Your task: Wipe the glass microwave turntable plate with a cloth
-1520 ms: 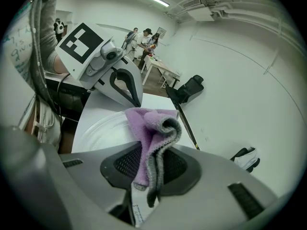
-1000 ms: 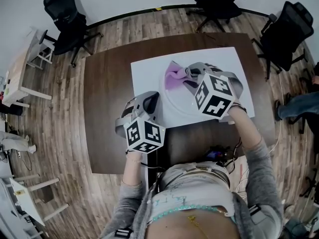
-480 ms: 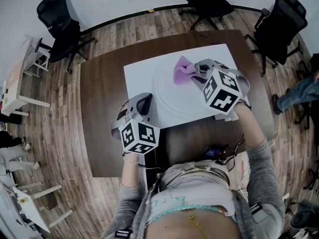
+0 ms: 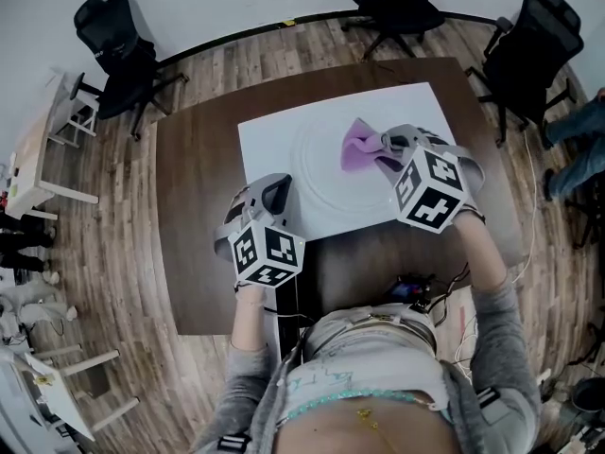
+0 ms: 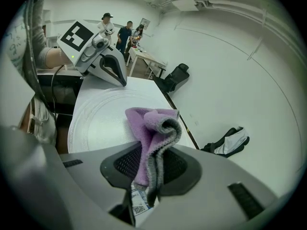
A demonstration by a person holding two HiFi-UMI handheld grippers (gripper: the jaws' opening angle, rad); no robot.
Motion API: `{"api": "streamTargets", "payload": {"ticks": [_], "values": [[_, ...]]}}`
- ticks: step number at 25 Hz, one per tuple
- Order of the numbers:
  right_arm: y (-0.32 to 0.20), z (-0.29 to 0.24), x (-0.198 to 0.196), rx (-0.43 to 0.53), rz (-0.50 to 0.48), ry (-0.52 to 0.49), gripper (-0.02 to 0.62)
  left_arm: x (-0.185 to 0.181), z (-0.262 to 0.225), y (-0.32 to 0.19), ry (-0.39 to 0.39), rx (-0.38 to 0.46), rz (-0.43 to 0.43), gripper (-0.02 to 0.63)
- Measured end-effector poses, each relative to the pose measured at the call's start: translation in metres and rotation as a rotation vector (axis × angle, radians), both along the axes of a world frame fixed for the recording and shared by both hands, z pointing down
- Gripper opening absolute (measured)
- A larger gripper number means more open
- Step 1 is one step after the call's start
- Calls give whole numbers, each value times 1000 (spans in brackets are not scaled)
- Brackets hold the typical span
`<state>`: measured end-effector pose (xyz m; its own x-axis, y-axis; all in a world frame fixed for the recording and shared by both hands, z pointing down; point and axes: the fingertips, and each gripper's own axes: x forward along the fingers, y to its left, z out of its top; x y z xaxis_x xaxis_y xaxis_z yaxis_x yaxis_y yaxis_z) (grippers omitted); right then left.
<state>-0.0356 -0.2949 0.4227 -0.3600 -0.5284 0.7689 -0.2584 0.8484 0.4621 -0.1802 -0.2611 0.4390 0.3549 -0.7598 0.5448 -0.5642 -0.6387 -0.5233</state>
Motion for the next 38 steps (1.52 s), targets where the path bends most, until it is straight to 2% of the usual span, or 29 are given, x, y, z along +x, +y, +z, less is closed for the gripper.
{"api": "streamTargets", "payload": {"ticks": [8, 19, 27, 38], "values": [[25, 0, -8, -36, -36, 46, 104, -6, -1, -2, 19, -12, 4, 5], [55, 5, -44, -65, -164, 96, 104, -4, 2, -2, 29, -16, 7, 5], [51, 3, -73, -54, -231, 125, 104, -2, 0, -1, 31, -17, 14, 5], [20, 3, -96, -40, -235, 107, 104, -2, 0, -1, 24, -7, 28, 5]]}}
